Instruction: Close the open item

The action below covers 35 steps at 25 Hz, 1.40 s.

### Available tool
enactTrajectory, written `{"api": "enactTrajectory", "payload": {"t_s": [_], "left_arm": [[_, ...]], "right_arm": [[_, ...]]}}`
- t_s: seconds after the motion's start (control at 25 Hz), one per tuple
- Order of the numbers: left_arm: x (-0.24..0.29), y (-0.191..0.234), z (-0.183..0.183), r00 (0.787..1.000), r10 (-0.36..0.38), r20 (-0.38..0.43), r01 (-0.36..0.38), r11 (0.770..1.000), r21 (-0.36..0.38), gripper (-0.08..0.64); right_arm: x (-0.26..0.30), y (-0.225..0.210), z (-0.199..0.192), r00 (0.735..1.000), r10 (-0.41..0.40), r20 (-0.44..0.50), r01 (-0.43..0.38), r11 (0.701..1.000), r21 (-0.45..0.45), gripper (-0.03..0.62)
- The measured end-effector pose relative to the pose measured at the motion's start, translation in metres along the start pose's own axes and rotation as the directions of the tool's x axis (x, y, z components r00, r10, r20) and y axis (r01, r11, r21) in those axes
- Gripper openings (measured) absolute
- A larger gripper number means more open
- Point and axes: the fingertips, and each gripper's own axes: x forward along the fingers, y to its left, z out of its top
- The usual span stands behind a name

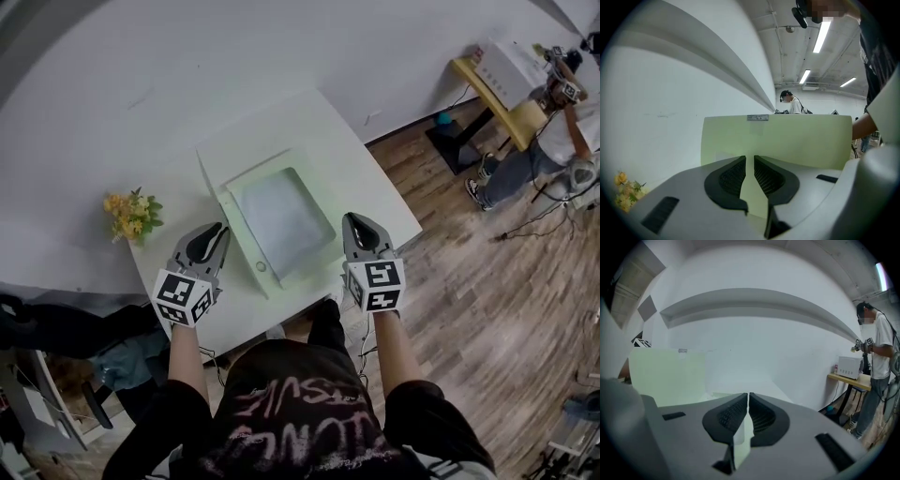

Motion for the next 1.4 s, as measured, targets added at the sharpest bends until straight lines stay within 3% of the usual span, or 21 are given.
{"api": "enactTrajectory", "payload": {"t_s": [0.44,0.76,1.0,1.24,1.4], "left_arm": [[0.081,-0.046,0.012,0.991,-0.12,-0.06,0.124,0.99,0.069,0.055],[0.147,-0.083,0.005,0.971,-0.207,-0.117,0.219,0.971,0.094,0.055],[0.188,-0.11,-0.007,0.949,-0.265,-0.171,0.283,0.955,0.093,0.055],[0.219,-0.132,-0.033,0.911,-0.276,-0.305,0.334,0.929,0.157,0.055],[0.234,-0.137,-0.05,0.888,-0.261,-0.378,0.337,0.93,0.149,0.055]], "right_arm": [[-0.006,-0.058,-0.014,0.999,-0.045,-0.028,0.045,0.999,0.023,0.028],[-0.012,-0.099,-0.031,0.996,-0.074,-0.051,0.078,0.995,0.065,0.028],[-0.022,-0.128,-0.053,0.991,-0.104,-0.089,0.11,0.991,0.074,0.028],[-0.031,-0.154,-0.072,0.985,-0.126,-0.117,0.138,0.986,0.095,0.028],[-0.037,-0.169,-0.084,0.981,-0.142,-0.135,0.157,0.982,0.107,0.028]]}}
